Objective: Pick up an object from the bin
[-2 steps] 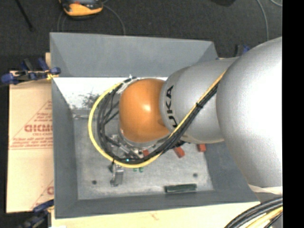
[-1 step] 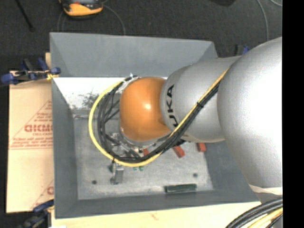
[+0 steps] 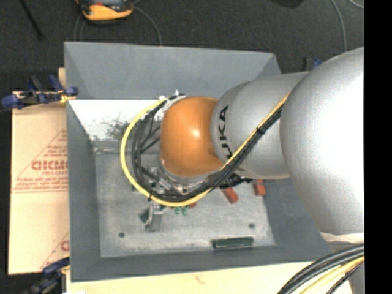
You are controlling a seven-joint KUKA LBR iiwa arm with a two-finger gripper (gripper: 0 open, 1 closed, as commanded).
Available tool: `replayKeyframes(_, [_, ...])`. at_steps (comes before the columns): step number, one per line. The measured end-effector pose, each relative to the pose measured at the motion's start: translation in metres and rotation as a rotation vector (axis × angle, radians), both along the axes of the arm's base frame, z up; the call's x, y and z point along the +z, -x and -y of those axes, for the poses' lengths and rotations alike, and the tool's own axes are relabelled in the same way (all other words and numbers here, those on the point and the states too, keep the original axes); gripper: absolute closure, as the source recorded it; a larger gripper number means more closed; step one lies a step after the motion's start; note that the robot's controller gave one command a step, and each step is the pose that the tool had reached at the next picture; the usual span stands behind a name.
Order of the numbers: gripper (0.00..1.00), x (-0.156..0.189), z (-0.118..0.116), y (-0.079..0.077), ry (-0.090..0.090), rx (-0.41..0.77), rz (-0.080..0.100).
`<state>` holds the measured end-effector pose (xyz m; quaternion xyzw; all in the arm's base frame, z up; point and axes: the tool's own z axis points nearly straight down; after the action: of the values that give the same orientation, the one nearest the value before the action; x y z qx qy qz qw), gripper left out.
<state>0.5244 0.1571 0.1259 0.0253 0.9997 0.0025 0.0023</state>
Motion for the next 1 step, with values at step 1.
replayKeyframes(1, [1.00, -0.0474, 0.0876, -0.0003, 0.005, -0.028, -0.002])
